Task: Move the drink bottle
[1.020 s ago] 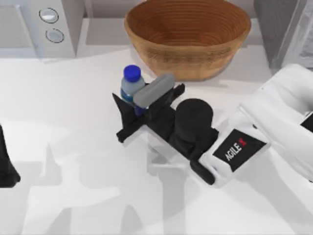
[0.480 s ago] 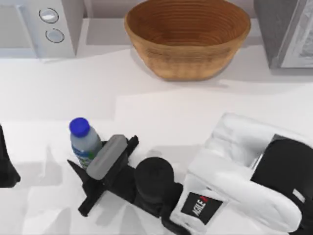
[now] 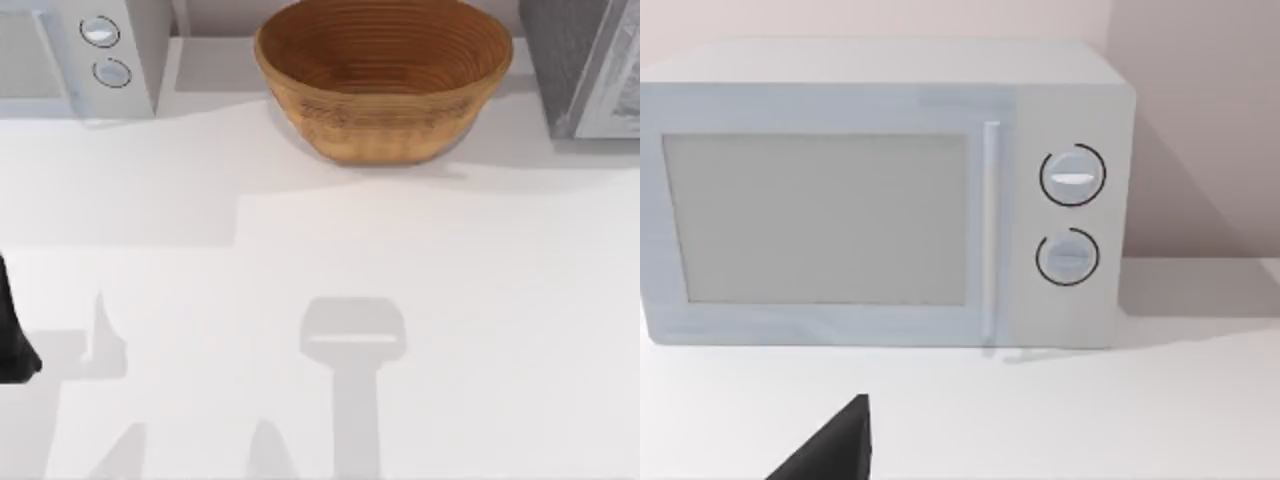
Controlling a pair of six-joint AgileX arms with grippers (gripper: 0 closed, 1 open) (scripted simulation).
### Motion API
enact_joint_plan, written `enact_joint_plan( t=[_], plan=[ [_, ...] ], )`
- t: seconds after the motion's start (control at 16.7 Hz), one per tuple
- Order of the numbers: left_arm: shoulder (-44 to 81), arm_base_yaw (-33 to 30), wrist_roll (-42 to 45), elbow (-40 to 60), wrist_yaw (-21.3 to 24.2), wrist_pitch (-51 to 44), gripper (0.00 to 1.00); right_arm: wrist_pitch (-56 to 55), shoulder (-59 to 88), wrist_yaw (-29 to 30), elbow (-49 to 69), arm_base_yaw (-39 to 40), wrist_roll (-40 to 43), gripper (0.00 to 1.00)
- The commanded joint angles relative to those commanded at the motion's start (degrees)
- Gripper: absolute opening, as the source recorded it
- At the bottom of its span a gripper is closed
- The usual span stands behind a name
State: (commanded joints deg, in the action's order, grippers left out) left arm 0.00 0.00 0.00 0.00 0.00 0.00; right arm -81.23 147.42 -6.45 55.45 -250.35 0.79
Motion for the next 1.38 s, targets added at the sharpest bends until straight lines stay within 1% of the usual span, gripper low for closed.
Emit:
enact_joint_plan(
  t=[0.24,0.42,0.6,0.84,0.96,1.08,1.38],
  plan=[
    [0.00,0.00,0.00,0.00,0.00,0.00,1.00,-0.29,-1.81,-3.71,-3.89,36.45,-0.61,0.00],
    [0.00,0.00,0.00,0.00,0.00,0.00,1.00,-1.32,-1.40,-8.34,-6.16,62.46,-0.70,0.00],
    [0.00,0.00,0.00,0.00,0.00,0.00,1.00,-1.83,-1.48,-14.65,-8.84,84.16,-0.35,0.00],
    [0.00,0.00,0.00,0.00,0.00,0.00,1.00,-2.92,-2.07,-23.98,-12.03,108.33,0.36,0.00],
    [0.00,0.00,0.00,0.00,0.00,0.00,1.00,-3.15,-2.50,-27.59,-13.63,122.29,0.47,0.00],
    [0.00,0.00,0.00,0.00,0.00,0.00,1.00,-3.81,-2.46,-31.03,-15.11,138.24,0.35,0.00],
    [0.00,0.00,0.00,0.00,0.00,0.00,1.00,-7.68,-4.41,-39.20,-18.05,181.03,-0.58,0.00]
  ],
)
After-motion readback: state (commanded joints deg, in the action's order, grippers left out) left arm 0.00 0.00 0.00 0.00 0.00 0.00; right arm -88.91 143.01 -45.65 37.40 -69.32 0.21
